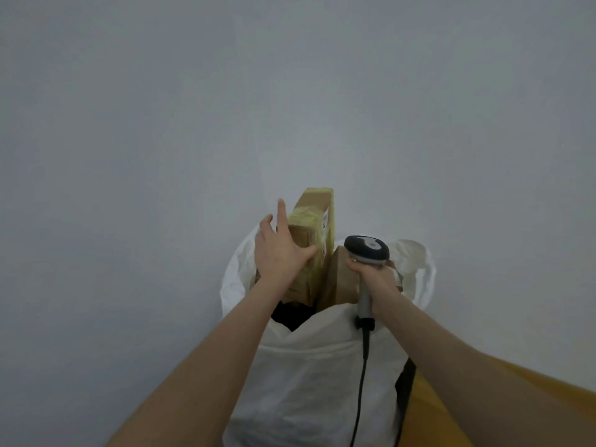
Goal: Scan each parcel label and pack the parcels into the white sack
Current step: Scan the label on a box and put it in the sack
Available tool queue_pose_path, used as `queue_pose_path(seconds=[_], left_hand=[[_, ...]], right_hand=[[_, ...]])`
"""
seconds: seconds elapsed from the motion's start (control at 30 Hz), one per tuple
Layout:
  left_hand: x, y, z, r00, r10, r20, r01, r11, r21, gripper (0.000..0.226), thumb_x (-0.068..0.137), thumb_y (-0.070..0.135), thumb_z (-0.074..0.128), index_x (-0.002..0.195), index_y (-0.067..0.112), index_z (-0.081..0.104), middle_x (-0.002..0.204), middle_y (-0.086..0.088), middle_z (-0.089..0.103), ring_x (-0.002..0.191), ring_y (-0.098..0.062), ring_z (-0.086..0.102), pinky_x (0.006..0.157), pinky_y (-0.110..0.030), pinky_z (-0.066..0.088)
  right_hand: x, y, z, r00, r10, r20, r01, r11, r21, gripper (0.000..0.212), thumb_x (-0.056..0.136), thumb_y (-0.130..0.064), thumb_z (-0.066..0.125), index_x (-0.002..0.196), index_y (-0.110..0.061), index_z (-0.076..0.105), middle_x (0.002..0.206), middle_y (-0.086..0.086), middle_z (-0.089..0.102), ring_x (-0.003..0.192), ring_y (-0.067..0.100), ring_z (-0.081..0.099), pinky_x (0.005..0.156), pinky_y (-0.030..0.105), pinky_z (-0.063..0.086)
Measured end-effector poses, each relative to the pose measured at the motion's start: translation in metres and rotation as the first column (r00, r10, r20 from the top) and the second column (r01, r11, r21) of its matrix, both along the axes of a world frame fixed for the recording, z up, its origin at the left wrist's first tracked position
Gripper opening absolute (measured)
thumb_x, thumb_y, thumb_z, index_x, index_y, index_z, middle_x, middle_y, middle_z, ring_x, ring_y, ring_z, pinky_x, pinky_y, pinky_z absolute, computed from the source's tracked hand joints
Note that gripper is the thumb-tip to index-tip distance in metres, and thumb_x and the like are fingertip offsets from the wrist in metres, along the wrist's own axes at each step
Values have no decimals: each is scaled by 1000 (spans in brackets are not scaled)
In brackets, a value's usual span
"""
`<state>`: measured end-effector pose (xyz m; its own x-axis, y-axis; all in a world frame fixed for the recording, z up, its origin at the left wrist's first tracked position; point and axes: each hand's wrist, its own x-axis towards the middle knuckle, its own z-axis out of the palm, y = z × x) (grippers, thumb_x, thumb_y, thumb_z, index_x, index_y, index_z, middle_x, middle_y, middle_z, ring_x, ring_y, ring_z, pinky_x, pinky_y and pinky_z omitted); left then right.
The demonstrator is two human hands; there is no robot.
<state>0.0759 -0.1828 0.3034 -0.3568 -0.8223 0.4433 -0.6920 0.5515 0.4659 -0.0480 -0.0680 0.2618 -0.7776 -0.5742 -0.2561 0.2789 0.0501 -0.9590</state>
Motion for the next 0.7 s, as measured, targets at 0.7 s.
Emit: queue_pose_path(seconds=[0.7], left_hand=[[80, -36, -35, 938, -125, 324, -89, 814, 574, 50, 78, 38, 74, 116, 10, 59, 111, -6, 62, 96, -20, 60, 73, -28, 51]], right_hand=[[-12, -2, 25, 981, 168, -100, -173, 984, -39, 19, 81, -15, 75, 89, -10, 58, 68, 3, 53, 63, 16, 50, 56, 27, 42]])
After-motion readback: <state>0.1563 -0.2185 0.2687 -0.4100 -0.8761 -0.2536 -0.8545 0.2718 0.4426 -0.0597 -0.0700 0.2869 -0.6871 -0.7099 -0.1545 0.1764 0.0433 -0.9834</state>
